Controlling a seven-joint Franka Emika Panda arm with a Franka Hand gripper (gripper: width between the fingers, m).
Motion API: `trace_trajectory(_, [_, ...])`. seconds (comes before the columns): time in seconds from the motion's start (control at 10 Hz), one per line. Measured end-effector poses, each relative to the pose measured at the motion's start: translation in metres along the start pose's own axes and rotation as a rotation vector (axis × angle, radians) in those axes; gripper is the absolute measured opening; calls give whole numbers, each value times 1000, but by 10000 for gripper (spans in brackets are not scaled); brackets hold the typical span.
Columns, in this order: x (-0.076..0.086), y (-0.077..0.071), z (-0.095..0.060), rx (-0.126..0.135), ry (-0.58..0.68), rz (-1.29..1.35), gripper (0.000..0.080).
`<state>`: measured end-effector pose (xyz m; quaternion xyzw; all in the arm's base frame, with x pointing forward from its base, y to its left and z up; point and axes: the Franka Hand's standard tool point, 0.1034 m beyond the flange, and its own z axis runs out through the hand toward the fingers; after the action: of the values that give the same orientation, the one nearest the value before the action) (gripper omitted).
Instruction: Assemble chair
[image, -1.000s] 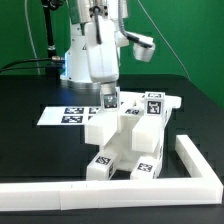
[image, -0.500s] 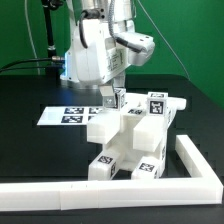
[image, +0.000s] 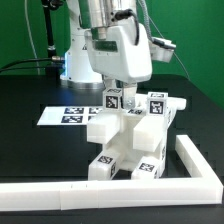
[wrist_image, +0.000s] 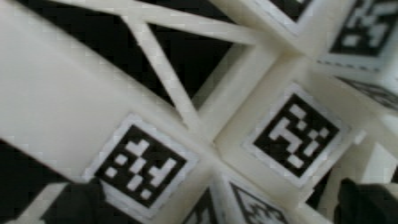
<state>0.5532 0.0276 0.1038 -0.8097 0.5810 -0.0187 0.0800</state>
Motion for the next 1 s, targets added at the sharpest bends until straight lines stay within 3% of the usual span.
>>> trace_trajectory(0.2, [1,0,0,-1,0,-133,649])
trace_trajectory(0.3, [2,1,-1,-34,-11,-373,649])
trace_trajectory(0.5, [9,0,-6,-53,-35,-665,649])
trace_trajectory(0.6, [9,0,-5,-54,-32,-614,649])
trace_trajectory(0.8, [9,0,-5,-53,-32,-608,391])
trace_trajectory(0.9, [9,0,-5,-54,-30,-527,391])
trace_trajectory(1.0, [9,0,-5,-56,-28,-460,272])
